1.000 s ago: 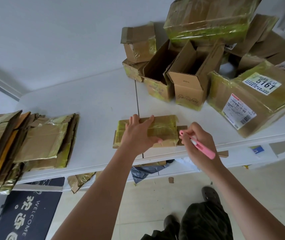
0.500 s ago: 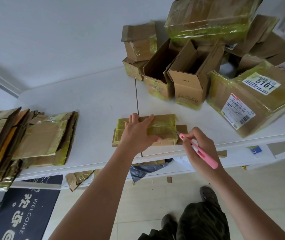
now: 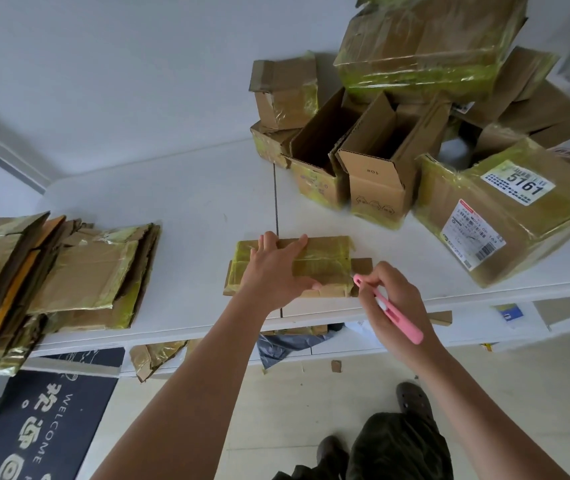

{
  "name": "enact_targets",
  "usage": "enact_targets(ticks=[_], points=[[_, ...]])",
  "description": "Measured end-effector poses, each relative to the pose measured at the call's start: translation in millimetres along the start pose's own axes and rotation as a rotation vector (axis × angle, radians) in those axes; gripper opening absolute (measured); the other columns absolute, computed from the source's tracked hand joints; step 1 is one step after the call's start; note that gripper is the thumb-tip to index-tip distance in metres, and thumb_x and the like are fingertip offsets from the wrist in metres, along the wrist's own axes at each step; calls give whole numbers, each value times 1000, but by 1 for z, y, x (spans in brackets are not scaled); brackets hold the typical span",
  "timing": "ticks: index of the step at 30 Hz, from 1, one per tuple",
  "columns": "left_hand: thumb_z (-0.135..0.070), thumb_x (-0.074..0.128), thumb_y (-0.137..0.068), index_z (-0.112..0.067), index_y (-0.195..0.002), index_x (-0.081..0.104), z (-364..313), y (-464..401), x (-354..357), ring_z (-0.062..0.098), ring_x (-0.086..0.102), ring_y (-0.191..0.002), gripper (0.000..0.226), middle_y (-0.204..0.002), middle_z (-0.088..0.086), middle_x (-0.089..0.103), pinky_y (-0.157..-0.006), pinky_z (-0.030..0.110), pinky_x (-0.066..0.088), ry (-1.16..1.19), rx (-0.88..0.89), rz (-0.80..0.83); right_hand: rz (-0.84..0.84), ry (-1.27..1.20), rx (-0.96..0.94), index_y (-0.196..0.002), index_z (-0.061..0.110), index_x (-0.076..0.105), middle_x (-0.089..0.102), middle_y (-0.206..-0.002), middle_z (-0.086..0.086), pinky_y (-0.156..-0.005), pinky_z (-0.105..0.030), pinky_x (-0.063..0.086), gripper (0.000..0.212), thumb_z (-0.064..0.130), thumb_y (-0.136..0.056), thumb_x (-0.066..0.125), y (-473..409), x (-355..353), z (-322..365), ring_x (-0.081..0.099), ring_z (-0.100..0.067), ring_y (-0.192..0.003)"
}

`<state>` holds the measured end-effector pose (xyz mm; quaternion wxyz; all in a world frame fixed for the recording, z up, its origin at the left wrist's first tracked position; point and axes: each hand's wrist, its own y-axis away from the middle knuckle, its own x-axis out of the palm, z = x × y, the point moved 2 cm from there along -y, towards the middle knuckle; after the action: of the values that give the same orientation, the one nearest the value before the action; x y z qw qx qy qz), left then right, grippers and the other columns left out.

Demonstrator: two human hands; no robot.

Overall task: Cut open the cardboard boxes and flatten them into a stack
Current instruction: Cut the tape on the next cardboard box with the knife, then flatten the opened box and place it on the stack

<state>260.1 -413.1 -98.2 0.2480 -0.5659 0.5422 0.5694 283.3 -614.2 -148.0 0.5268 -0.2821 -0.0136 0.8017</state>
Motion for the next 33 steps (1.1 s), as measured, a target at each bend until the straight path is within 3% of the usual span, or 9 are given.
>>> enact_targets(ticks=[5, 8, 14, 16, 19, 25, 28, 30, 33], points=[[-59, 69, -80, -39, -155, 19, 1, -2, -3, 33, 23, -144, 93, -153, 5, 24, -118, 48, 28, -44, 37, 27, 121, -11, 18, -82, 26, 45, 60, -79, 5, -58, -29, 49, 12, 33, -91, 47, -8, -18, 7, 61, -14, -77], [-54, 71, -82, -36, -154, 23, 4, -4, -6, 28, 27, -140, 89, -150, 4, 30, -114, 44, 31, -74, 81, 31, 0, -33, 54, -86, 17, 50, 61, -78, 6, -58, -17, 46, 9, 23, -92, 53, -16, -32, 1, 61, -5, -72], [-35, 70, -88, -37, -155, 13, 14, 2, 2, 27, 21, -143, 88, -153, 3, 25, -114, 40, 34, -230, 173, 9, 151, 649, -198, -89, 9, 62, 63, -76, -5, -64, -38, 52, 12, 15, -90, 52, -54, -29, -43, 59, -25, -70], [-23, 71, -88, -40, -155, 5, 19, 3, 6, 28, 13, -148, 95, -156, 2, 19, -117, 40, 32, -290, 180, 14, 298, 775, -175, -102, 12, 65, 69, -90, -6, -78, -39, 53, 16, 17, -88, 61, -66, -30, -57, 66, -27, -84], [-15, 72, -86, -43, -154, 5, 28, 7, 7, 27, 9, -150, 100, -158, 0, 16, -120, 45, 27, -320, 216, -6, 501, 896, -93, -138, 19, 48, 60, -128, -2, -103, -33, 43, 49, 17, -92, 62, -76, -30, -65, 56, -21, -119], [7, 58, -86, -41, -155, 13, 49, 28, -10, 17, 0, -153, 94, -164, -5, 8, -122, 51, 13, -332, 273, -68, 413, 324, -136, -138, 21, 51, 58, -128, 2, -93, -21, 44, 37, 15, -101, 50, -89, 9, -4, 53, -10, -119], [14, 52, -83, -38, -155, 18, 53, 41, -11, 18, 1, -153, 95, -164, -5, 9, -124, 48, 8, -140, 149, -166, 599, 141, -136, -146, 23, 44, 51, -140, 7, -105, -18, 36, 45, 32, -102, 48, -79, 49, 30, 46, -1, -126], [13, 51, -84, -35, -156, 9, 59, 50, -7, 25, 7, -152, 97, -164, 2, 7, -123, 47, 11, 156, -112, -324, 631, 147, -121, -149, 24, 40, 47, -146, 6, -110, -23, 37, 49, 37, -102, 47, -67, 66, 36, 44, -4, -131], [-15, 60, -95, -16, -155, 14, 63, 63, 3, 29, 44, -130, 75, -147, 8, 33, -101, 44, 47, 782, -525, -446, 578, 168, -65, -149, 26, 40, 47, -147, 8, -111, -22, 35, 51, 39, -101, 48, -44, 77, 36, 45, -6, -132]])
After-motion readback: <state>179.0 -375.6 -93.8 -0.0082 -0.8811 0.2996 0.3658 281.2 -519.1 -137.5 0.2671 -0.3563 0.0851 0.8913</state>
